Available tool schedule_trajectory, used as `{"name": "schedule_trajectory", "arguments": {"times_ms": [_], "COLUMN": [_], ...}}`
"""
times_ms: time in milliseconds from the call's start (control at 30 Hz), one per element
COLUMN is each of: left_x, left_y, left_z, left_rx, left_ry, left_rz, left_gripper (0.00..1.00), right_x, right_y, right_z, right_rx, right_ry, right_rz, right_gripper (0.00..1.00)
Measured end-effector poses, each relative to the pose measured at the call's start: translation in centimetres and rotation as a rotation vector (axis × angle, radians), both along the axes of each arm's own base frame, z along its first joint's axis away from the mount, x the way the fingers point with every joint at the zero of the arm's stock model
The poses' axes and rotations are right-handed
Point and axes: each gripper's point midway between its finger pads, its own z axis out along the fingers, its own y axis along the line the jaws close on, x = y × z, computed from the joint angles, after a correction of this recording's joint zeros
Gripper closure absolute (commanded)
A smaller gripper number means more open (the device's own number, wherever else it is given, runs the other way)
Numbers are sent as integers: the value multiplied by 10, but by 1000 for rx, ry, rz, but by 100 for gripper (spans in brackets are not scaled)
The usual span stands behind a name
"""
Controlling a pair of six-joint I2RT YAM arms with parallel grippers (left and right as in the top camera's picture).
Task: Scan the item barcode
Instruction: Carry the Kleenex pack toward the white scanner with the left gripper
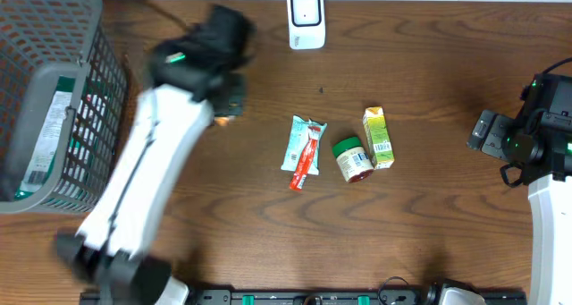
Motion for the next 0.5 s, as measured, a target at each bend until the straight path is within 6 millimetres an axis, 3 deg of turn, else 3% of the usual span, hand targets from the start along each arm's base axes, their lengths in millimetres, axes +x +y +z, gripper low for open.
{"name": "schedule_trajectory", "arguments": {"times_ms": [267, 500], "left_x": [18, 27], "left_y": [-12, -25], "left_z": [-108, -153], "left_rx": [279, 383], "left_ry": [268, 320], "left_rz": [-123, -211], "left_gripper": [90, 90], "right_x": [0, 0], "right_y": [0, 0], "right_z": [0, 0], "right_rx": [0, 0], "right_ry": [0, 0], "right_rz": [0, 0], "right_gripper": [1, 1]}}
